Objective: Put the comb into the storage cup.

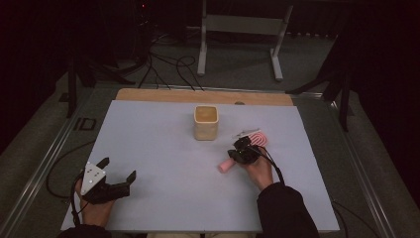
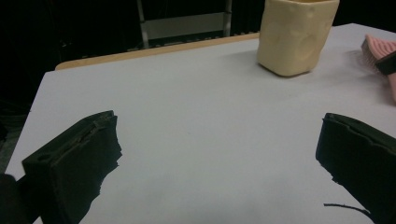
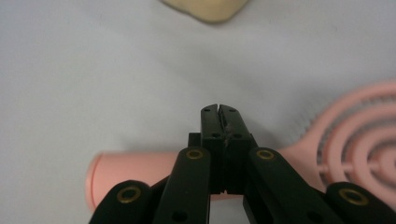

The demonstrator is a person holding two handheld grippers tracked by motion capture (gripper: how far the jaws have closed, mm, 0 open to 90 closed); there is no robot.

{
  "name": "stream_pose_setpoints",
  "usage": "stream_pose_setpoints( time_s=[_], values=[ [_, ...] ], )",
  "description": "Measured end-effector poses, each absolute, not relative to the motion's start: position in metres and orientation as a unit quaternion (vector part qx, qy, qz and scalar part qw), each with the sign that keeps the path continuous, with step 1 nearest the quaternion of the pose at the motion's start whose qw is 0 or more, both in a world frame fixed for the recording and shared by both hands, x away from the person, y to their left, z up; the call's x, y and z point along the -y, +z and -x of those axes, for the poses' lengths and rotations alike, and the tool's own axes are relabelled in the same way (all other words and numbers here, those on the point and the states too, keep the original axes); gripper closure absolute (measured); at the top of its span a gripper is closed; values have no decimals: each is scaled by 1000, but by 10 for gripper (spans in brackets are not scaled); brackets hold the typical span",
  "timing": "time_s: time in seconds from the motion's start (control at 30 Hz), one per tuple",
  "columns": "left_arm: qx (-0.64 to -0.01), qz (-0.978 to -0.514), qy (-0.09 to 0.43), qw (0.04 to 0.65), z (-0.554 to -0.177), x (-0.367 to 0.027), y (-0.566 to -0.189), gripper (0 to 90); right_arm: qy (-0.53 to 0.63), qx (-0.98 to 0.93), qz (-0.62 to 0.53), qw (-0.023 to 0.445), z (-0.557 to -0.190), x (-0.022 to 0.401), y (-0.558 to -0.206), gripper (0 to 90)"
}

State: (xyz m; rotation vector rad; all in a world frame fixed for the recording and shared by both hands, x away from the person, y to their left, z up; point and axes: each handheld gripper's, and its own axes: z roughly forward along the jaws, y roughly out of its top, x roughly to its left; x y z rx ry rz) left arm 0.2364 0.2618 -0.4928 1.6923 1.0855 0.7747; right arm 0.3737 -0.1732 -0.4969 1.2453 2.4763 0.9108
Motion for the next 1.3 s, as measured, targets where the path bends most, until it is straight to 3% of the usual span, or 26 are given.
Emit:
stream_pose_setpoints(
  time_s=[0.43,1.3],
  values=[
    [-443,-694,317,471,-236,-260,-493,1,308,-846,-422,102,-358,194,-497,899],
    [-443,-695,317,469,-236,-260,-493,1,297,-844,-429,126,-351,222,-490,881]
  ],
)
